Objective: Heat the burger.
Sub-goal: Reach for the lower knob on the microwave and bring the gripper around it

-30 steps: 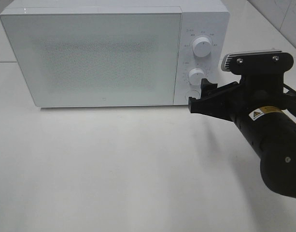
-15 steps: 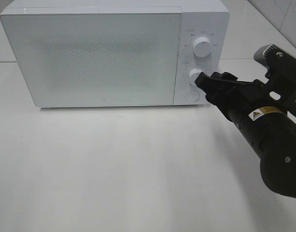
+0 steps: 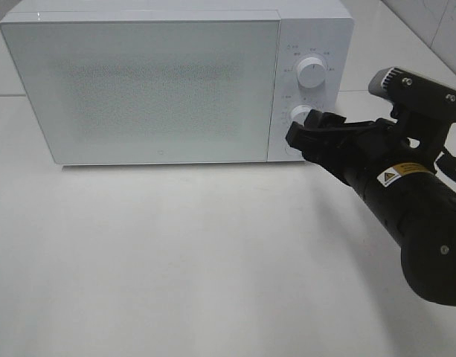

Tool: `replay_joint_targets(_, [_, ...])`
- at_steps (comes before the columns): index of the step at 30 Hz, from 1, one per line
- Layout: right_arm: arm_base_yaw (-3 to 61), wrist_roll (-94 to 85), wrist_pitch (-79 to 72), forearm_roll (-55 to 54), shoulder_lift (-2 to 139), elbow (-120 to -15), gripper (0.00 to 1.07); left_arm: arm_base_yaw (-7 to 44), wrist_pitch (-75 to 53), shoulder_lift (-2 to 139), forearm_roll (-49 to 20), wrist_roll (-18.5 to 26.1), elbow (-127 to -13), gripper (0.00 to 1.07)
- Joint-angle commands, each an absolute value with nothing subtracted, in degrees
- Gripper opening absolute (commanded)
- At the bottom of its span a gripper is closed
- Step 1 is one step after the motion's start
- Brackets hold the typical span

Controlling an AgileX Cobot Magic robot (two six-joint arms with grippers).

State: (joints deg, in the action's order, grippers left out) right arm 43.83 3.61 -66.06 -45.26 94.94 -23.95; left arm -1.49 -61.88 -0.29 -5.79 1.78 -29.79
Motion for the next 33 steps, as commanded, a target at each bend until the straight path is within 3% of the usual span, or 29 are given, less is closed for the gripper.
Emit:
replay_joint_targets(1, [43.7,-4.9,-66.2,-44.7,94.8,-24.5,0.84,-1.7,-61.2,-1.2,-6.2,1.8,-29.6,0.98])
replay_joint_targets(15, [43.0,-10.8,-65.4,-43.0,101.9,-30.3,0.80,-1.7,-61.2,-1.2,-6.2,1.8,-29.6,0.98])
replay_joint_targets(33, [34.5,-14.0,-64.1,-35.9,112.8,-39.9,0.76,-1.7,-61.2,-1.2,-6.2,1.8,-29.6,0.98])
